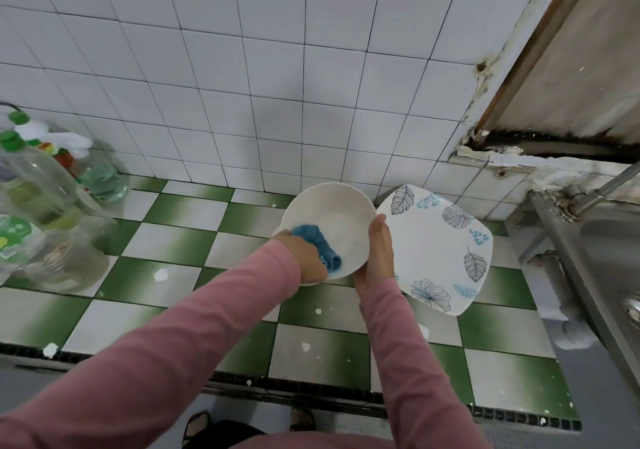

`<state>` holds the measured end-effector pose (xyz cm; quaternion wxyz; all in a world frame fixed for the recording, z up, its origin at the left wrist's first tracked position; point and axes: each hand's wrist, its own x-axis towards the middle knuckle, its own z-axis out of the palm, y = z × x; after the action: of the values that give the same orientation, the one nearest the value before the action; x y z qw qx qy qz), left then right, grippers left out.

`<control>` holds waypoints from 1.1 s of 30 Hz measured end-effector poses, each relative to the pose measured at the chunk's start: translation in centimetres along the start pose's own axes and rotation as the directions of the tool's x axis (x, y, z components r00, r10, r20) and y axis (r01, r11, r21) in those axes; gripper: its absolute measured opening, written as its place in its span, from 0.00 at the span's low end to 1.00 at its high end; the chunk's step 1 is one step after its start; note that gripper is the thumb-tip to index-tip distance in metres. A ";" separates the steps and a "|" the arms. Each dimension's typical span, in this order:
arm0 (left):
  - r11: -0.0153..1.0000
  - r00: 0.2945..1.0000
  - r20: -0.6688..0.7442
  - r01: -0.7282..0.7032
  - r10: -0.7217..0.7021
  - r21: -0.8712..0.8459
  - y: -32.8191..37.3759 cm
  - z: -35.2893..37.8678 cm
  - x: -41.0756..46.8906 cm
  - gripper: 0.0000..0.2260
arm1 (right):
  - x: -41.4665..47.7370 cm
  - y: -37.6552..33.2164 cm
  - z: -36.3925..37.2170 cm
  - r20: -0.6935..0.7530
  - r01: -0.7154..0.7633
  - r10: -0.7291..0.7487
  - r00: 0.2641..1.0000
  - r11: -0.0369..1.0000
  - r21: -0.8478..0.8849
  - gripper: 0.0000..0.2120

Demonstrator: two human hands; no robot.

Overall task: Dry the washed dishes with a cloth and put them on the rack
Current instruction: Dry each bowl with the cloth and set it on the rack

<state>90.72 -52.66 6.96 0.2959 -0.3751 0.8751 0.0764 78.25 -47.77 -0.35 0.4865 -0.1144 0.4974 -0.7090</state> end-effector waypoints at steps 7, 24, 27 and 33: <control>0.969 0.928 -0.311 0.235 -0.203 0.069 -1.0 1.4 2.2 0.32 | -0.2 0.5 1.0 0.027 0.019 -0.018 0.999 0.999 -0.028 0.50; 0.926 0.978 -0.024 -0.205 0.208 -0.317 -0.4 1.9 2.7 0.27 | -0.2 -0.8 0.5 -0.075 -0.084 0.085 0.994 0.996 0.006 0.42; 0.916 0.971 -0.100 -0.239 0.218 -0.321 -0.6 2.3 1.5 0.26 | 0.0 -1.7 -0.1 -0.051 -0.012 0.010 0.999 0.999 -0.032 0.33; 0.948 0.873 -0.407 -0.315 0.269 -0.049 -0.3 3.4 1.6 0.08 | 0.4 -2.1 0.2 -0.069 -0.119 0.112 0.991 0.987 -0.110 0.49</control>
<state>91.64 -52.65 3.33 0.0761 -0.2626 0.9574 0.0926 76.96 -48.13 1.34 0.5036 -0.0907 0.5581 -0.6532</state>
